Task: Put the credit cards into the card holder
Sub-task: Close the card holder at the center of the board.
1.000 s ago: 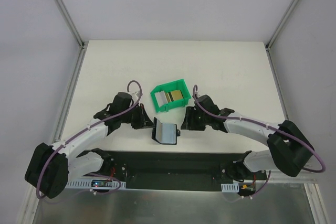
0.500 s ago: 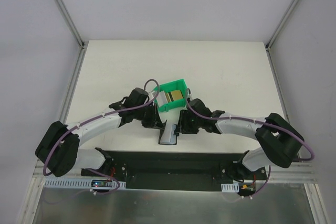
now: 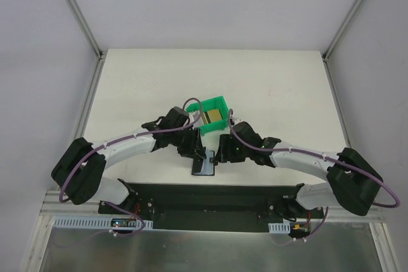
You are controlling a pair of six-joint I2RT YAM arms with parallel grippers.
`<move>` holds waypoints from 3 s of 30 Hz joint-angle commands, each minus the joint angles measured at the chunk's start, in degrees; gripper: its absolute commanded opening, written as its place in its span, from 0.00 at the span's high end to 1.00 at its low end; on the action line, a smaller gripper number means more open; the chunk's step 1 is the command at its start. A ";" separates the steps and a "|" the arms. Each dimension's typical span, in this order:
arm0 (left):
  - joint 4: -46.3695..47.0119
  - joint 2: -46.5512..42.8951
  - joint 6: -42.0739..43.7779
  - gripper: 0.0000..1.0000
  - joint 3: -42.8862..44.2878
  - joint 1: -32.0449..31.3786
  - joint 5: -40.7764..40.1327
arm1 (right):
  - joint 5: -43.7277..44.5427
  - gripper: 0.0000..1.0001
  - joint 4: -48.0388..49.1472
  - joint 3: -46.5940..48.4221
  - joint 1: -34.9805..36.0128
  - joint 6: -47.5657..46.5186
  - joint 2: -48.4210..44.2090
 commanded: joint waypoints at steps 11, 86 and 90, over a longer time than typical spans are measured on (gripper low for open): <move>-0.69 -0.47 4.06 0.57 -0.21 -0.47 -1.71 | 6.27 0.41 -7.70 9.46 8.40 -14.34 6.18; 12.31 7.53 -1.48 0.64 -1.09 -0.82 -3.73 | 8.84 0.94 6.61 2.88 14.56 0.60 0.91; 12.14 7.35 -1.57 0.64 -1.26 -0.82 -4.00 | 10.25 0.96 7.31 2.26 14.47 0.69 3.28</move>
